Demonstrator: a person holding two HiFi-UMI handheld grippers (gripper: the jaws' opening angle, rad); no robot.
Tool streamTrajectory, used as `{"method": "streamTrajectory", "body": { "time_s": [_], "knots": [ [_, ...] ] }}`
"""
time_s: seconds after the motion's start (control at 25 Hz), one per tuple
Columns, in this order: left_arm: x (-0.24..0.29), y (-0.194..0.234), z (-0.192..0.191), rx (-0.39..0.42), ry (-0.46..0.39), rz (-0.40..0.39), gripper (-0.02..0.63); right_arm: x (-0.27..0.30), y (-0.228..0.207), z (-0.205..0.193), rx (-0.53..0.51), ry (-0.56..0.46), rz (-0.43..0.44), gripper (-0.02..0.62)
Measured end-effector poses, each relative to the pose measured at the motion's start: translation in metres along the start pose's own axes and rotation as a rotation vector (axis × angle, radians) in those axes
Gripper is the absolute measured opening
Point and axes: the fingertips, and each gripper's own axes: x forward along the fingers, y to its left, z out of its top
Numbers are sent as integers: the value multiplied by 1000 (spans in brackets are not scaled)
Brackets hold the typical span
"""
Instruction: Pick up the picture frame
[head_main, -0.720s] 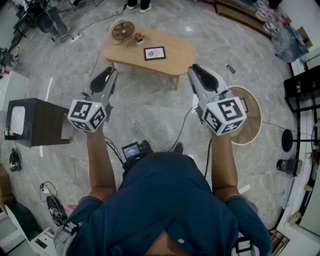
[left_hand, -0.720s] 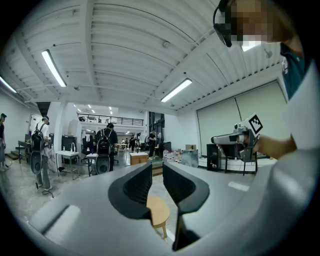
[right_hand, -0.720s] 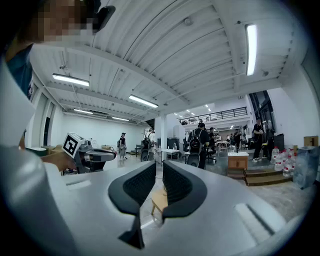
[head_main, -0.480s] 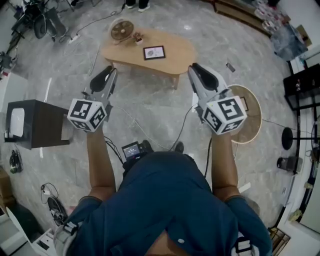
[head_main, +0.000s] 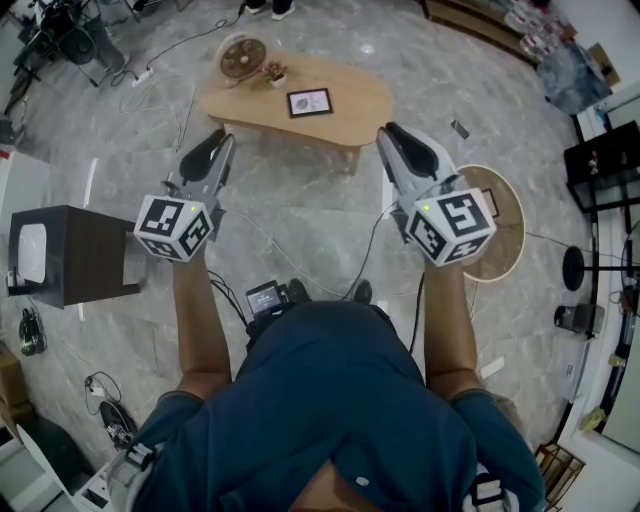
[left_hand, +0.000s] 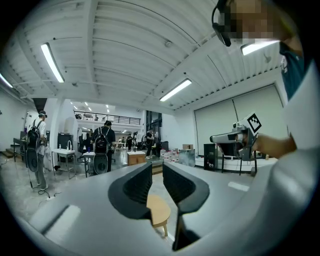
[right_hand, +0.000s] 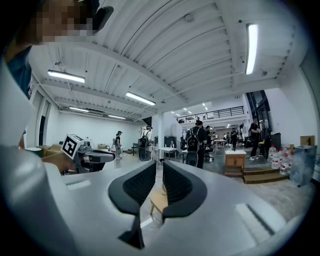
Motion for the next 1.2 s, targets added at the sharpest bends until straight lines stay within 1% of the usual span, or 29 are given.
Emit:
{"method": "streamTrajectory", "body": {
  "time_s": [0.28, 0.56, 0.76, 1.04, 1.2],
  "knots": [
    [-9, 41, -6, -13, -10, -16, 66, 28, 19, 8, 19, -27, -32, 52],
    [-5, 61, -7, -35, -21, -25, 66, 52, 24, 12, 10, 2, -28, 72],
    [4, 74, -14, -47, -7, -13, 66, 75, 12, 8, 20, 13, -11, 72],
    [25, 102, -18, -42, 19, 60, 66, 119, -19, 5, 44, 4, 45, 72],
    [54, 112, -19, -35, 42, 88, 66, 147, -48, 1, 61, -2, 85, 72]
  ]
}}
